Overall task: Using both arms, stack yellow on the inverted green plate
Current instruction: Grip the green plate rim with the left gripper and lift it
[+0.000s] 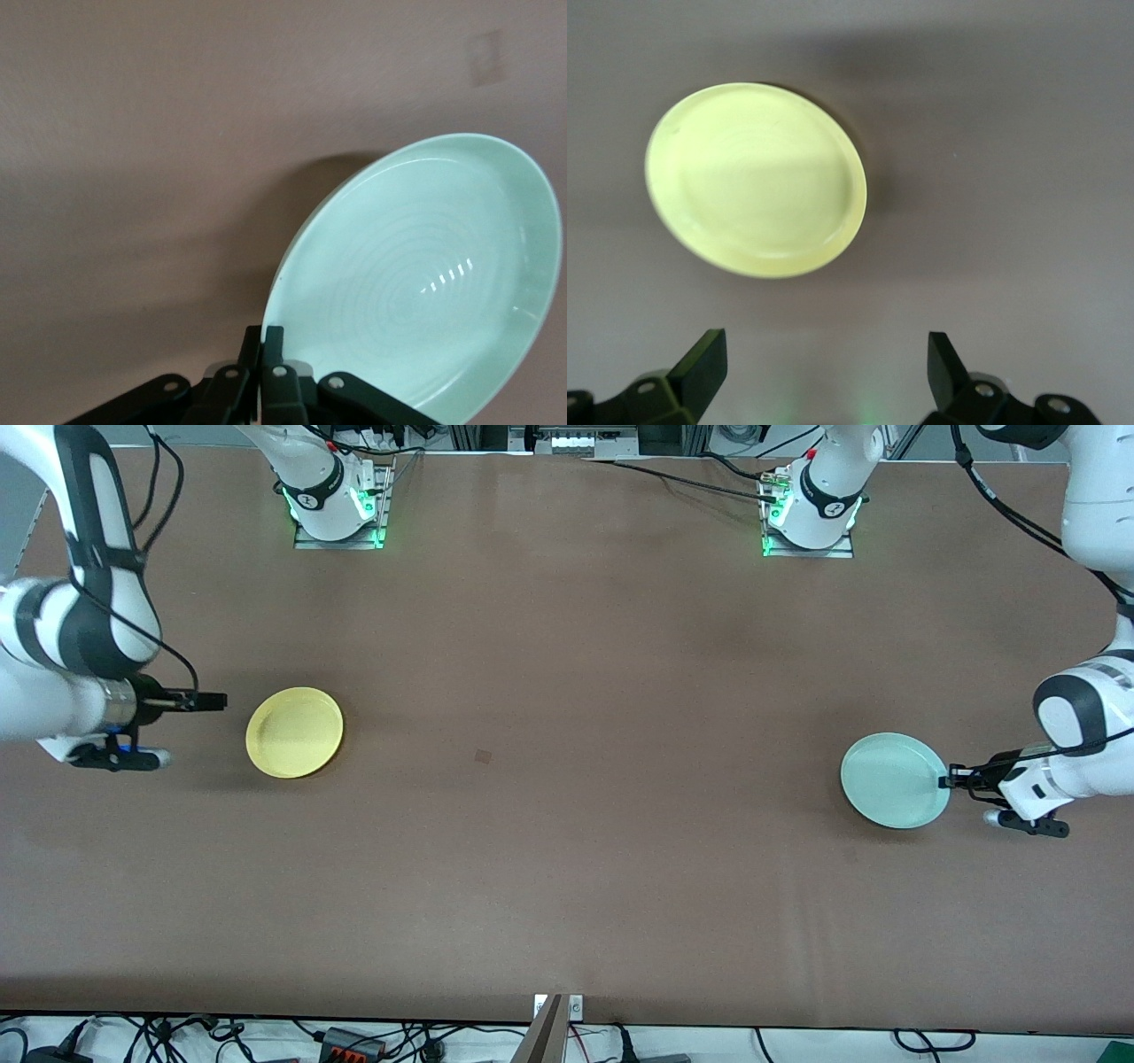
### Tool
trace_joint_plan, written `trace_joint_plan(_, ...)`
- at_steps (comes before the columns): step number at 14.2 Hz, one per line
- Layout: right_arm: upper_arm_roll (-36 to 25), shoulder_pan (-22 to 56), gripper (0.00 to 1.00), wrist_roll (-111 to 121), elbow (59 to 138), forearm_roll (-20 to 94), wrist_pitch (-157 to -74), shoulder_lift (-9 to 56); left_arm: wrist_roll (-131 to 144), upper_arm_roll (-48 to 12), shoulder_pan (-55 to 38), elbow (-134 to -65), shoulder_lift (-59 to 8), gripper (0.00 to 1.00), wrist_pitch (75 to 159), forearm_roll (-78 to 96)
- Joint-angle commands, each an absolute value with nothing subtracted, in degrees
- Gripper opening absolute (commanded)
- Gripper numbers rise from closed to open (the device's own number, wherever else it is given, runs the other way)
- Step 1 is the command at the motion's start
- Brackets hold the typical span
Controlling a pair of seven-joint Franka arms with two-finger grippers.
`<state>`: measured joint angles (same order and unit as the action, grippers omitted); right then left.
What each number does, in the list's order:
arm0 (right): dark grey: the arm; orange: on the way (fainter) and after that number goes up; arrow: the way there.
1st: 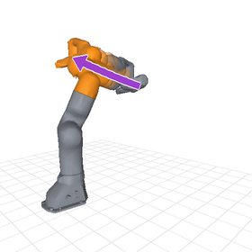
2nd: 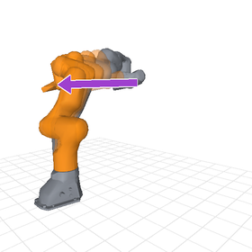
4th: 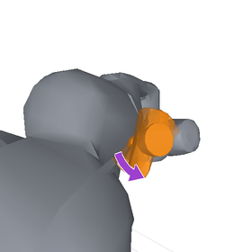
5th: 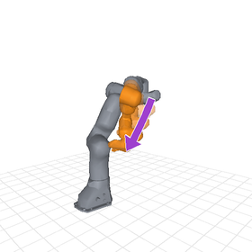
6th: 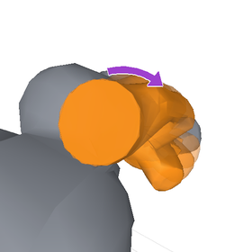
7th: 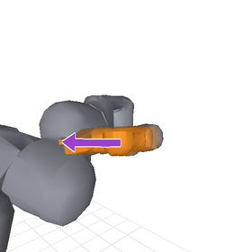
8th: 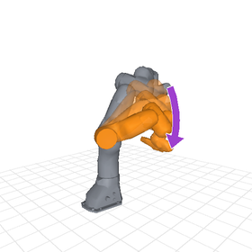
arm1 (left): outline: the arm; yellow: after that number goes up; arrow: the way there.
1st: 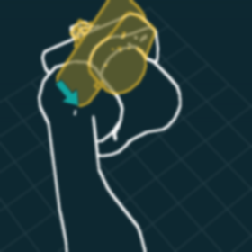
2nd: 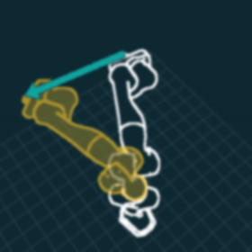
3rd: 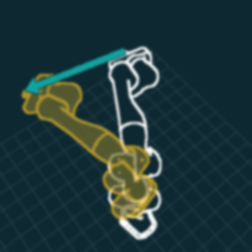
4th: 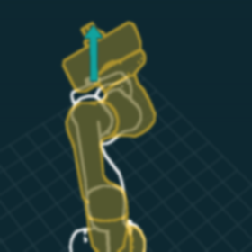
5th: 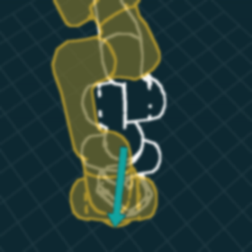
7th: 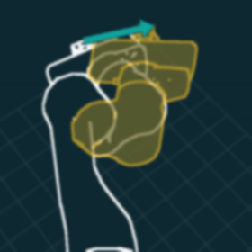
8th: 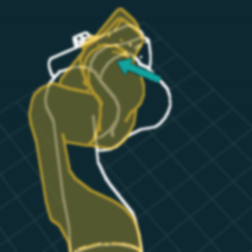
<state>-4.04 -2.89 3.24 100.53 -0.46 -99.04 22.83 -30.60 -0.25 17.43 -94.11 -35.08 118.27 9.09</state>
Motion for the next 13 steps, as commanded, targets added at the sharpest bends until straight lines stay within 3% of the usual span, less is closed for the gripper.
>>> trace_joint_plan(1, -3.7, -4.7, 1.0, 4.6, 99.4, 3.9, -102.6, 28.8, -31.7, -0.6, 16.7, -86.9, -33.1, 0.01, 108.3, 7.1)
trace_joint_plan(5, -3.6, -6.1, 1.0, 7.9, 99.7, 6.1, -108.0, 34.4, -26.9, -0.7, 9.9, -78.2, -32.8, 0.01, 100.4, -5.5)
trace_joint_plan(9, -3.6, -7.1, 0.98, 8.5, 101.6, 6.1, -108.5, 35.5, -16.2, -0.6, 0.4, -75.7, -32.8, 0.01, 98.1, -18.8)
trace_joint_plan(13, -3.6, -7.1, 0.72, 8.5, 102.2, 6.0, -108.7, 35.9, 0.3, -0.5, -11.0, -75.4, -32.9, 0.01, 93.4, -29.4)
